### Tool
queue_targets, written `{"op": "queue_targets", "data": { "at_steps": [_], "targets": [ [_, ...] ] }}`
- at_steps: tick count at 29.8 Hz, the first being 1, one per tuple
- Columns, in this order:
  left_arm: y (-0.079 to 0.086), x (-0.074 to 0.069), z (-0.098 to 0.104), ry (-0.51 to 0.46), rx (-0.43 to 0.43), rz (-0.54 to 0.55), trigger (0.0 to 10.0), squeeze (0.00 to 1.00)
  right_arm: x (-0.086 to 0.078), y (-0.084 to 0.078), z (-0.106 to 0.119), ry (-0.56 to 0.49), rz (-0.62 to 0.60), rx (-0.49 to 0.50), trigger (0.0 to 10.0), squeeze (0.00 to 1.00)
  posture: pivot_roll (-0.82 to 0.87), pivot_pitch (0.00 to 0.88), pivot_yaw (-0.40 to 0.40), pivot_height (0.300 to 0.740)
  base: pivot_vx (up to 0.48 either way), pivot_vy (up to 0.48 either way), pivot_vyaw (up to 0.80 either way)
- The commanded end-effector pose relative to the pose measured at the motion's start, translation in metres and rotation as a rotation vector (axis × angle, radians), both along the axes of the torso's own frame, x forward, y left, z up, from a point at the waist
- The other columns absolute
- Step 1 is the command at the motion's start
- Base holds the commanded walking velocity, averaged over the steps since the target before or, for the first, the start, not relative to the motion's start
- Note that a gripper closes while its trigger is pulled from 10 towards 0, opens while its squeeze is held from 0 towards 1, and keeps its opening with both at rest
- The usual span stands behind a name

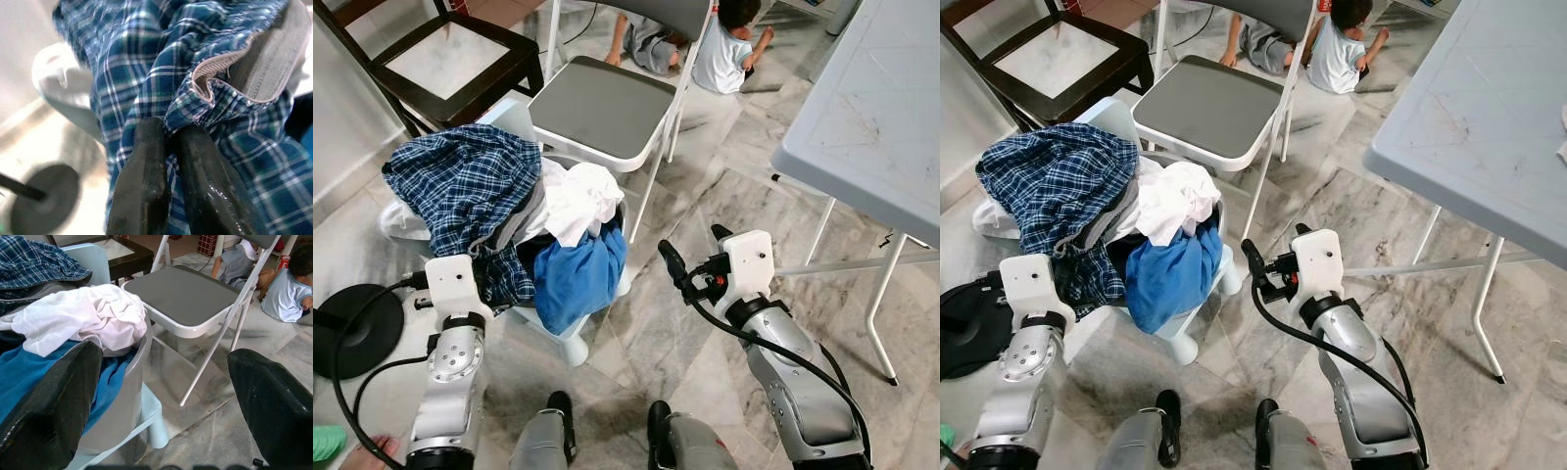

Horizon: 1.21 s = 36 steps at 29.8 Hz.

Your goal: Hang hanger

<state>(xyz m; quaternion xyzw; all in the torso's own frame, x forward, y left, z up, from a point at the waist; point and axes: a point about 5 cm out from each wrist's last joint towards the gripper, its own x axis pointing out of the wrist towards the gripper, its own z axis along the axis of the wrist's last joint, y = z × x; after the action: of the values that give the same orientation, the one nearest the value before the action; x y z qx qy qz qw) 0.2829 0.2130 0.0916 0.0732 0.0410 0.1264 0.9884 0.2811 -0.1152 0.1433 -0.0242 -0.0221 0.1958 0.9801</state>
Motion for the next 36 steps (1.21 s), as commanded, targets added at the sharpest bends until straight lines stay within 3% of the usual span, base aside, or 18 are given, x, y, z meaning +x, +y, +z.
{"op": "queue_targets", "data": {
  "at_steps": [1,3,5,6,7,19,25,31,32,33,34,36],
  "targets": [
    [-0.003,-0.005,-0.004,0.024,0.074,-0.031,10.0,1.0,-0.003,0.0,-0.006,0.019,0.002,-0.008,10.0,0.0,0.02,0.302,-0.037,0.74,0.0,0.0,0.0],
    [-0.005,-0.005,0.0,0.013,0.168,-0.058,10.0,1.0,-0.003,0.0,-0.006,0.018,0.0,-0.007,10.0,0.0,0.03,0.303,-0.032,0.74,0.0,0.0,0.0],
    [-0.011,-0.004,0.004,-0.006,0.209,-0.094,10.0,1.0,-0.004,0.0,-0.006,0.019,0.0,-0.006,10.0,0.0,0.03,0.304,-0.032,0.74,0.0,0.0,0.0],
    [-0.012,-0.004,0.005,-0.005,0.221,-0.102,10.0,0.9,-0.004,0.0,-0.007,0.019,-0.001,-0.006,10.0,0.0,0.03,0.304,-0.032,0.74,0.0,0.0,0.0],
    [-0.013,-0.004,0.005,-0.002,0.236,-0.113,10.0,0.0,-0.003,0.001,-0.007,0.019,0.0,-0.005,10.0,0.0,0.03,0.304,-0.032,0.74,0.0,0.0,0.0],
    [-0.017,0.006,-0.001,0.077,0.36,-0.211,10.0,0.0,-0.003,0.001,-0.007,0.02,-0.005,-0.002,10.0,0.0,0.03,0.303,-0.027,0.74,0.0,0.0,0.0],
    [-0.021,0.014,-0.007,0.156,0.44,-0.316,10.0,0.0,-0.003,0.001,-0.007,0.02,-0.011,-0.001,10.0,0.0,0.02,0.301,-0.021,0.74,0.0,0.0,0.0],
    [-0.025,0.018,-0.005,0.158,0.478,-0.377,10.0,0.0,-0.003,0.002,-0.007,0.021,-0.013,0.0,10.0,0.0,0.03,0.3,-0.019,0.74,0.0,0.0,0.0],
    [-0.026,0.02,-0.004,0.152,0.499,-0.397,3.3,0.0,-0.003,0.002,-0.007,0.02,-0.014,0.001,10.0,0.0,0.03,0.299,-0.017,0.74,0.0,0.0,0.0],
    [-0.026,0.02,-0.004,0.152,0.499,-0.397,3.3,0.0,-0.003,0.002,-0.007,0.02,-0.014,0.001,10.0,0.0,0.03,0.299,-0.017,0.74,0.0,0.0,0.0],
    [-0.027,0.021,-0.002,0.145,0.533,-0.42,0.0,0.0,-0.003,0.002,-0.007,0.019,-0.015,0.001,10.0,0.0,0.03,0.299,-0.017,0.74,0.0,0.0,0.0],
    [-0.027,0.023,0.0,0.135,0.586,-0.439,0.0,0.0,-0.003,0.002,-0.007,0.018,-0.018,0.001,10.0,0.0,0.02,0.299,-0.015,0.74,0.0,0.0,0.0]
  ]
}}
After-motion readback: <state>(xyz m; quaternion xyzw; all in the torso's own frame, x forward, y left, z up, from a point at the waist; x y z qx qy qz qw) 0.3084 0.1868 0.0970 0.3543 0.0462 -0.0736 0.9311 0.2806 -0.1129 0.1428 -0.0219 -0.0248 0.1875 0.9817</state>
